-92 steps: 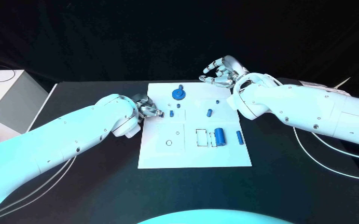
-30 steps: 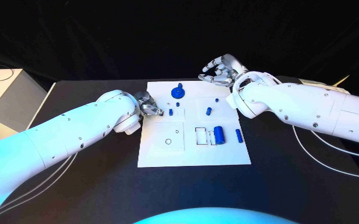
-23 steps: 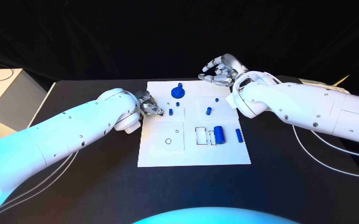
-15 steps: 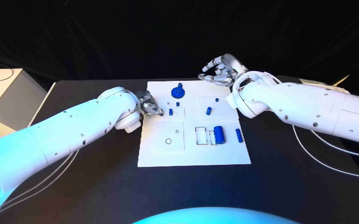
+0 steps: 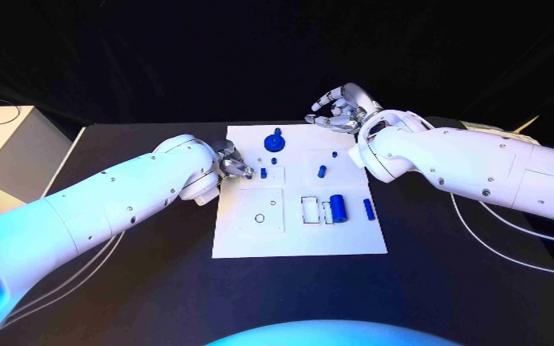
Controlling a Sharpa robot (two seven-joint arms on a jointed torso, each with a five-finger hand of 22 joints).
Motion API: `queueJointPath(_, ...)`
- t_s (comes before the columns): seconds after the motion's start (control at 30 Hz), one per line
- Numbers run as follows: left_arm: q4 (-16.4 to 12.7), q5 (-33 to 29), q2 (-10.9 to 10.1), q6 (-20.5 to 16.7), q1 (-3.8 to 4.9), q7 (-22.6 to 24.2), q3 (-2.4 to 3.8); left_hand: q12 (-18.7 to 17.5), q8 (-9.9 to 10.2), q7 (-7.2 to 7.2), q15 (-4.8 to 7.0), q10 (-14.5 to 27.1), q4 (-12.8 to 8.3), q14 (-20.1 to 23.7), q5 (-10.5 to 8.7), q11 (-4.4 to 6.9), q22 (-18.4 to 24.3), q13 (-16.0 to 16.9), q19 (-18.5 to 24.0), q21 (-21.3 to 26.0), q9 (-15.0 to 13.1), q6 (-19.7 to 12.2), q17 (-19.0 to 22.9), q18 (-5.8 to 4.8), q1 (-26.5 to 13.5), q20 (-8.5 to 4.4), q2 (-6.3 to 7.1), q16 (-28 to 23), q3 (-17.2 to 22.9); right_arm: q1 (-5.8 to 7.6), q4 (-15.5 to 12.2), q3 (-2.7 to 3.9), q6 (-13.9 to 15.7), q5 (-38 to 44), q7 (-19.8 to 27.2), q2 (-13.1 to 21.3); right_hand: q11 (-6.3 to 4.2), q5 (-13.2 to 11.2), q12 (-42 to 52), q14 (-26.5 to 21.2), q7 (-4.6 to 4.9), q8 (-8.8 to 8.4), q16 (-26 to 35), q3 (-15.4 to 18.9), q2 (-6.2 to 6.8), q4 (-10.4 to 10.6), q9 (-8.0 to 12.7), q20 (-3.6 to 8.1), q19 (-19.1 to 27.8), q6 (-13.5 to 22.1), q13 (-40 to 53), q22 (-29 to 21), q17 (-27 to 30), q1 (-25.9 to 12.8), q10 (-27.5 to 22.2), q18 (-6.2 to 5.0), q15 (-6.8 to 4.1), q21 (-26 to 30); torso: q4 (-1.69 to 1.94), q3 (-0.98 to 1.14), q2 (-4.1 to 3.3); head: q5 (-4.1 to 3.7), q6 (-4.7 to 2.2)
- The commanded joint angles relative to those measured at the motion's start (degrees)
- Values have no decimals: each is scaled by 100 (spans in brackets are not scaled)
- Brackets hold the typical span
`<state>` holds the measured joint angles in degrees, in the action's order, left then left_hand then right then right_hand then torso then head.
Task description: Assemble the parts on the task board
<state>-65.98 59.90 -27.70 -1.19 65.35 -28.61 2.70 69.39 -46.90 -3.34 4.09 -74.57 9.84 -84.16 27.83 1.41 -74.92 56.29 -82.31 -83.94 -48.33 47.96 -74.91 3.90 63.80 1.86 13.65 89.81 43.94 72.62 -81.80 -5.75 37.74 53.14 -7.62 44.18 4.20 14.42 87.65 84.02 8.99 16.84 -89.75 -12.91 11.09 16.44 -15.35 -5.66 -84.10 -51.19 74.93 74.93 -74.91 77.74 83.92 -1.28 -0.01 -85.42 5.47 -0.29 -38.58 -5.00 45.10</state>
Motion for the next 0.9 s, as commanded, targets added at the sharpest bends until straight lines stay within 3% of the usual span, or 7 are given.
queueJointPath(0.03,6,-36,54,78,-87,-84,-55,15,38,55,47,-39,-675,-584,9,0,-173,3,-52,-19,52,-9,-1509,-85,-27,-12,-46,19,603,-2,-6,2,-53,63,33,-5,17,35,-14,566,5,21,29,12,-5,-7,-6,-20,-351,32,1279,1033,-1379,-61,320,-21,6,37,2,1,-4,-9,7)
queueJointPath(0.67,62,13,58,111,-86,-172,-55,-30,117,151,102,-7,-382,-584,-2,59,-163,-45,-55,0,126,58,-1509,-85,-216,-66,97,19,45,-2,-24,2,-40,63,42,11,17,42,-22,565,5,24,31,11,0,-10,-10,-19,-348,39,1271,1026,-1376,-60,311,-24,5,46,0,-1,4,-18,37)
queueJointPath(0.77,64,33,39,115,-86,-179,-55,-14,176,151,106,5,-135,-584,-26,63,-160,-31,-58,10,194,151,-1509,-85,-306,-78,142,19,-513,-2,-27,2,-37,63,44,17,17,42,-20,564,5,24,32,11,1,-10,-11,-19,-348,40,1272,1027,-1373,-61,313,-23,5,44,-1,-2,3,-20,33)
queueJointPath(0.9,47,102,-4,79,-86,-166,-53,-39,220,133,97,51,56,-584,-27,50,-140,-65,-50,27,232,169,-1509,-81,-275,-79,158,19,-966,-2,-27,2,-30,63,47,25,17,42,-20,564,5,24,32,11,1,-10,-11,-19,-348,40,1272,1027,-1373,-61,313,-23,5,44,-3,-6,2,-20,30)
